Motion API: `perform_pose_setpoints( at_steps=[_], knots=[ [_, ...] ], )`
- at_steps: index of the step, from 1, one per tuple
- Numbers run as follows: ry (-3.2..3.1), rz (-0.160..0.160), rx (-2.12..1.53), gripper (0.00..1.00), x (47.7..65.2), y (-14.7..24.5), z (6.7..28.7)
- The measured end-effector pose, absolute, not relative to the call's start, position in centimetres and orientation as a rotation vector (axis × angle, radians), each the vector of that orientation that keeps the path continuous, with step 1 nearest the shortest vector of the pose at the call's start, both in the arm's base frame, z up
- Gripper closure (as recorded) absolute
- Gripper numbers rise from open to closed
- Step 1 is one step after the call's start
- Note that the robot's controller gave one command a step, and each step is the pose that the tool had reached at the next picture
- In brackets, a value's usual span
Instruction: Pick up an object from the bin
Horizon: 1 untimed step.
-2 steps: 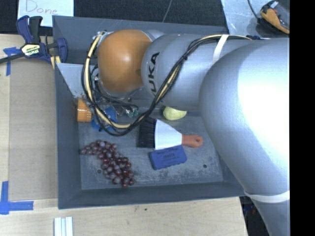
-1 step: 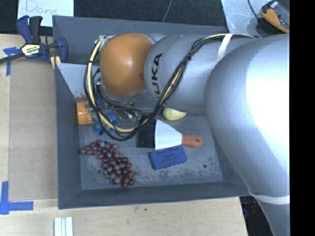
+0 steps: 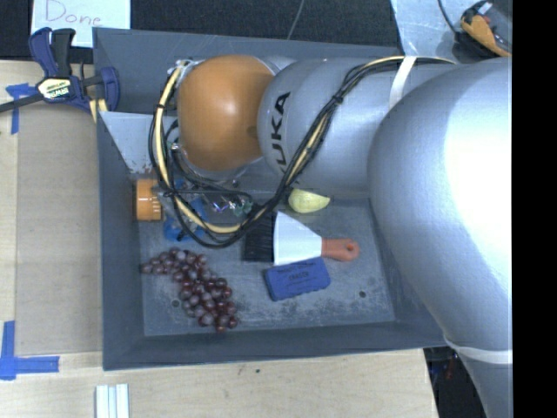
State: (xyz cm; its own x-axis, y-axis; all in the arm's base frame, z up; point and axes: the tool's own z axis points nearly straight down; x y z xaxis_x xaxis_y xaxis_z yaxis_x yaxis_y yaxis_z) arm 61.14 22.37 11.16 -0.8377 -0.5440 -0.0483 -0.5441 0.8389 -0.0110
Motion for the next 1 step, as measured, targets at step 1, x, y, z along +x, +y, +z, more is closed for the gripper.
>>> perform_pose_setpoints(
  at_steps=[1],
  knots=[
    [2.960,0.006,-0.873,1.00,61.23,22.41,15.26]
  ],
)
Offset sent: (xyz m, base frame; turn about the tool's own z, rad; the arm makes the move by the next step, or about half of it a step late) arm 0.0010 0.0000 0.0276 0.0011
